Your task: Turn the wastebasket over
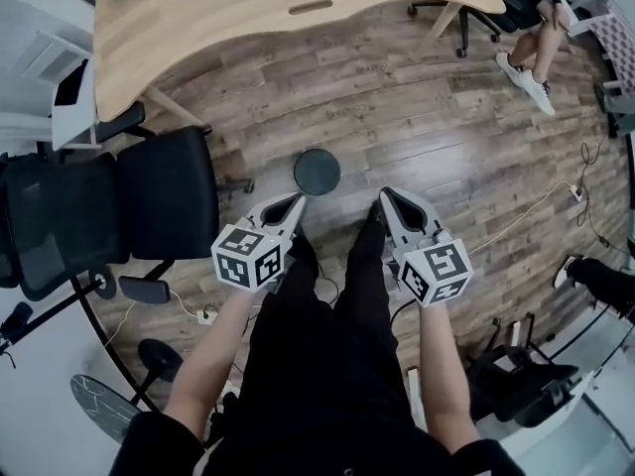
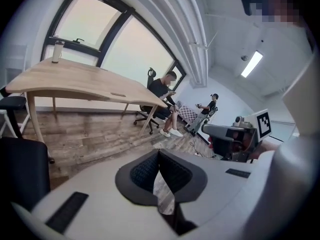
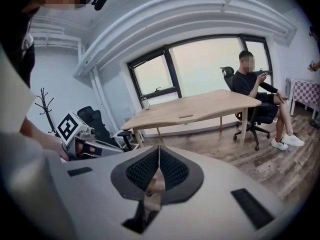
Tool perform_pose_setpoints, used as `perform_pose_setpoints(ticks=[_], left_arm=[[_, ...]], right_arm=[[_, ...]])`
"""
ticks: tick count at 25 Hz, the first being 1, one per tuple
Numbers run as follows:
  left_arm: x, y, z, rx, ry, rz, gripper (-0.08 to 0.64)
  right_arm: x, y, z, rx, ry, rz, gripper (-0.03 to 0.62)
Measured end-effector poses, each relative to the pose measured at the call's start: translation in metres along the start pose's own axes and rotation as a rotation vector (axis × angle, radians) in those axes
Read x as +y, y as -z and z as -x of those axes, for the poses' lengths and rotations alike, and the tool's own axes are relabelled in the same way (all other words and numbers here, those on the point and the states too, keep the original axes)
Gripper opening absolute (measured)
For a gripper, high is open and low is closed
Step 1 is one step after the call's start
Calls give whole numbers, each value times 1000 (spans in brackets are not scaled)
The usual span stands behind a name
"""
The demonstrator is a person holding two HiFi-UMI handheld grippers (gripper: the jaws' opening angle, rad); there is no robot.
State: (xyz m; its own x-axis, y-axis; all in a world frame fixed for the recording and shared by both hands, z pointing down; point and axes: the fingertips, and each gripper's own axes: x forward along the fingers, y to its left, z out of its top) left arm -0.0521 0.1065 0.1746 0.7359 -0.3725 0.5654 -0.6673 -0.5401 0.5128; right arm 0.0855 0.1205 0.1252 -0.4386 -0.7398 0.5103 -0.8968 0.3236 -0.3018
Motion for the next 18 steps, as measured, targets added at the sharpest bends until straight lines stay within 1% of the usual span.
perform_pose_setpoints(ticks=[2,4,6,8,11,15,18], left_arm=[[7,5,-14,-5,-15,-3,17],[14,9,-26,-22,-49,10,17],[21,13,-33,-50,-94,61,17],[27,20,-40,-71,-129,128,17],[40,32,-59,-89,-145,200,17],[65,60,-86,-69,-165,232,18],[84,82,-101,-42,-172,255,18]], right_arm=[[-8,10,-21,37,-50,27,34],[-18,19,-41,77,-103,69,34],[-27,26,-58,115,-151,106,34],[-35,35,-73,149,-187,127,34],[-47,51,-101,191,-224,150,34],[-50,84,-137,250,-267,178,34],[-51,113,-158,292,-282,187,34]])
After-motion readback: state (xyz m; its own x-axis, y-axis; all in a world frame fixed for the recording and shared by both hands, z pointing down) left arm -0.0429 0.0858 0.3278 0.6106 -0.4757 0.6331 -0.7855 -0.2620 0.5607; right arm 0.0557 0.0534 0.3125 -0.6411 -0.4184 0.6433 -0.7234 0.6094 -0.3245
